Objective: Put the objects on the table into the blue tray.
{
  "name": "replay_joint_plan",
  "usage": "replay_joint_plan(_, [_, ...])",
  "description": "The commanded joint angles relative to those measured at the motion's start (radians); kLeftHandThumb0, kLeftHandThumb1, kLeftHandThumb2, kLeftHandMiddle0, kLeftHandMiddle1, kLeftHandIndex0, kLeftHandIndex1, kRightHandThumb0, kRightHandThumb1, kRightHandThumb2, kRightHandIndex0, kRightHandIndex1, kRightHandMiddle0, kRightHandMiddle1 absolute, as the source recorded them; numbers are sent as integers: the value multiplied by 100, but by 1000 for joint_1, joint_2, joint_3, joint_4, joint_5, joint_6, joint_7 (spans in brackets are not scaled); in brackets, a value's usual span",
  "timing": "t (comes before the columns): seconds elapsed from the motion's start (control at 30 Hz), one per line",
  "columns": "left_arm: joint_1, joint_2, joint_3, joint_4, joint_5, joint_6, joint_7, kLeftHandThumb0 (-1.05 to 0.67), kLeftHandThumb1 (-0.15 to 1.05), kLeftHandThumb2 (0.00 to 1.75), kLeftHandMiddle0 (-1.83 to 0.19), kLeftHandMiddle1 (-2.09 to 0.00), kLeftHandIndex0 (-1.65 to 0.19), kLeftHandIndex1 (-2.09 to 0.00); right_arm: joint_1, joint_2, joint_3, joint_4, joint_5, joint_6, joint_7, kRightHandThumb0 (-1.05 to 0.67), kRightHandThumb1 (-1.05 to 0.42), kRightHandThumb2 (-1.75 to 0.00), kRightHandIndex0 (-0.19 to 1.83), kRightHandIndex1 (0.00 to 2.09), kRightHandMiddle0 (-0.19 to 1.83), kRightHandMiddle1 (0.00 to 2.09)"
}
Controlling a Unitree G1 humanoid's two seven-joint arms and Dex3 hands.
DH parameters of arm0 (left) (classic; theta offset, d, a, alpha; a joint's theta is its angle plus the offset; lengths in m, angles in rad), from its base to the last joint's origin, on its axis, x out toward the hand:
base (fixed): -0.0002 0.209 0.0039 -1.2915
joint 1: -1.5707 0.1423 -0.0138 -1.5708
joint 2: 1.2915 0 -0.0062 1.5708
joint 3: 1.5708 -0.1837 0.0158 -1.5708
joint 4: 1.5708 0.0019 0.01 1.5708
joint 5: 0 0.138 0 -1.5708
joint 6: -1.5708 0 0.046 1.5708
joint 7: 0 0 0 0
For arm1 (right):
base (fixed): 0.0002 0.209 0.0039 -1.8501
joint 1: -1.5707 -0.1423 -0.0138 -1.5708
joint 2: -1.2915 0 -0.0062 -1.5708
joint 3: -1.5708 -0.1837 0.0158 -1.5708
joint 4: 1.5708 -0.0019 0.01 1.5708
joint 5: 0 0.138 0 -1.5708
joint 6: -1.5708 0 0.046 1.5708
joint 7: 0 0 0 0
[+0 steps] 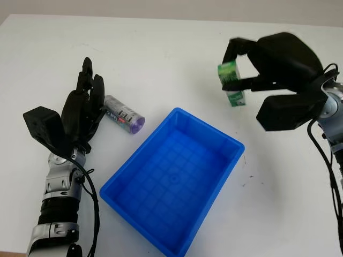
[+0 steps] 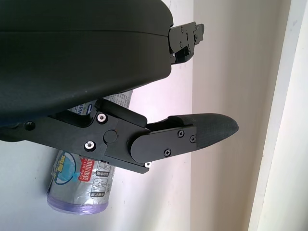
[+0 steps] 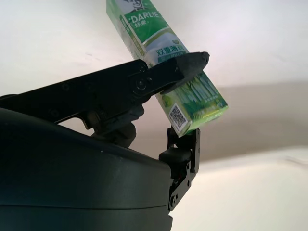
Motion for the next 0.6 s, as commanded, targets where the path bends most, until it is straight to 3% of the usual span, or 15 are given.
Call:
replay_joint_plan(0.0, [-11,-3,-4,3,4,-9,3,-71,105,58,19,0,19,0,-6,32,-29,-67,56,5,13,-39,-105,-7,118,209,94,209])
replay_joint_plan(0.13, [-9,-4,-6,5,6,-12,6,-71,105,58,19,0,19,0,1,87,-45,-169,140,9,38,-32,-105,-12,117,209,93,209])
replay_joint_plan(0.3, [-5,-9,-6,0,3,-10,10,-72,105,57,19,0,19,0,24,143,-42,-318,211,97,94,-39,-105,-14,116,209,93,209])
replay_joint_plan(0.5, [4,-14,-4,-15,-5,-1,12,-71,105,56,19,0,19,-1,68,195,-33,-461,268,163,147,-41,-105,-16,129,209,104,209])
replay_joint_plan(0.57, [7,-12,-6,-16,-3,-1,9,-71,105,56,19,0,19,0,83,197,-32,-496,285,197,178,-43,-105,-17,126,209,96,209])
